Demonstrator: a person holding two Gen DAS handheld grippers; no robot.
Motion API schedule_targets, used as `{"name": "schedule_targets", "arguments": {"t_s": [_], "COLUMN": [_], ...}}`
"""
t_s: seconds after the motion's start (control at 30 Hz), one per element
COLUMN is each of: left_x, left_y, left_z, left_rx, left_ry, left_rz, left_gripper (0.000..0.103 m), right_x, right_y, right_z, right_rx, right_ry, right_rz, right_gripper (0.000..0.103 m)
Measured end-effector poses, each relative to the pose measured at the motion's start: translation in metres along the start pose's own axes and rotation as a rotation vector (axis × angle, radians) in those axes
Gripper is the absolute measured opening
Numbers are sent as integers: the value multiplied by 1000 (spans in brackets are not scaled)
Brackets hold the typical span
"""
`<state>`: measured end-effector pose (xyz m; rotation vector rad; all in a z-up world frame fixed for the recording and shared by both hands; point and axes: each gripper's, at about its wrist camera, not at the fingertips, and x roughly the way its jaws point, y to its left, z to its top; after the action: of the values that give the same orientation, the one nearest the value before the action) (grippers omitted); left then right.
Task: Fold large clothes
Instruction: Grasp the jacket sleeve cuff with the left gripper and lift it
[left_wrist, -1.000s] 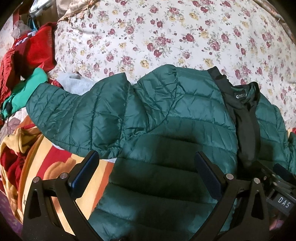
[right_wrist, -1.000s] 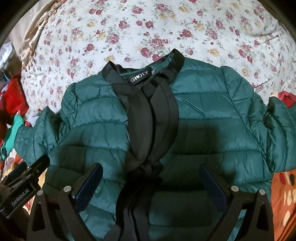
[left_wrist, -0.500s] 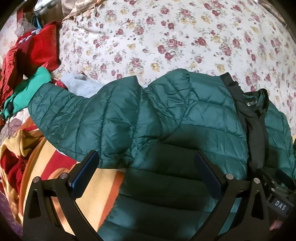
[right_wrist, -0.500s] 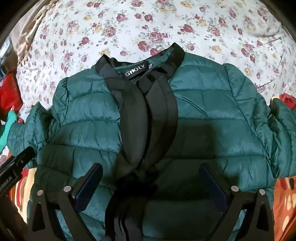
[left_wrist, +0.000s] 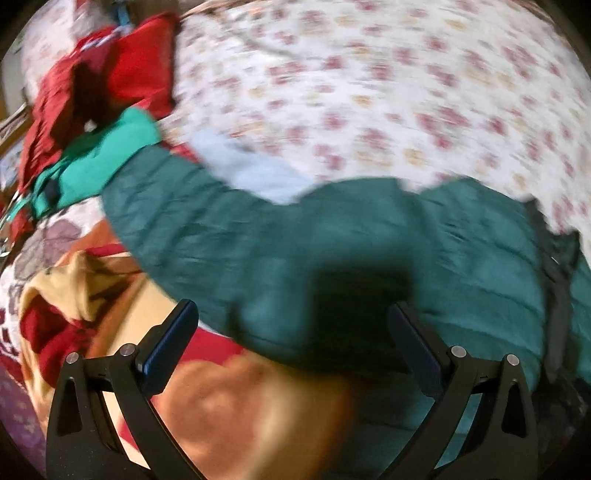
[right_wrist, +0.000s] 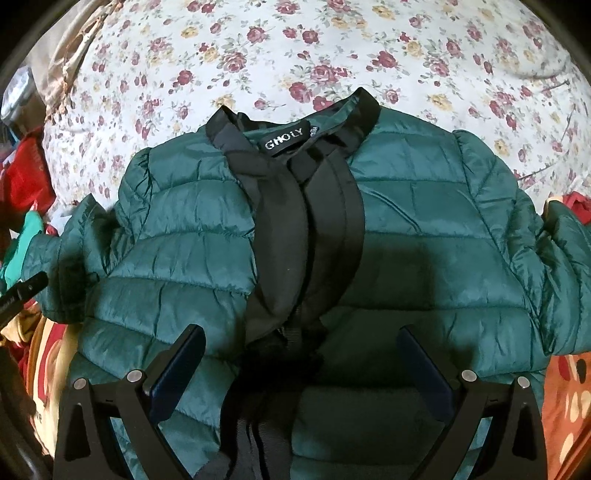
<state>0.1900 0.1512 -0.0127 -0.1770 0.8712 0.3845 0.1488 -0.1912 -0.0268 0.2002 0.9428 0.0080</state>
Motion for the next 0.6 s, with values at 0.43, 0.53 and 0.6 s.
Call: {"name": "schedule_targets", "arguments": {"t_s": [0.43, 0.53, 0.6], "left_x": [64, 89, 109], "left_y": [139, 160, 173], "left_z": [71, 86, 92], "left_rx": [-189, -212, -238], "left_ry": [-22, -9, 36], "left_rz": [267, 284, 255], "left_gripper": [102, 95, 69], "right_x": [11, 11, 11], "right_y": [10, 17, 20], "right_z": [-2, -3, -5], "right_rx": [-22, -43, -51], "right_ry": [55, 57, 66], "right_rz": [17, 20, 26], "right_gripper": [103, 103, 103]}}
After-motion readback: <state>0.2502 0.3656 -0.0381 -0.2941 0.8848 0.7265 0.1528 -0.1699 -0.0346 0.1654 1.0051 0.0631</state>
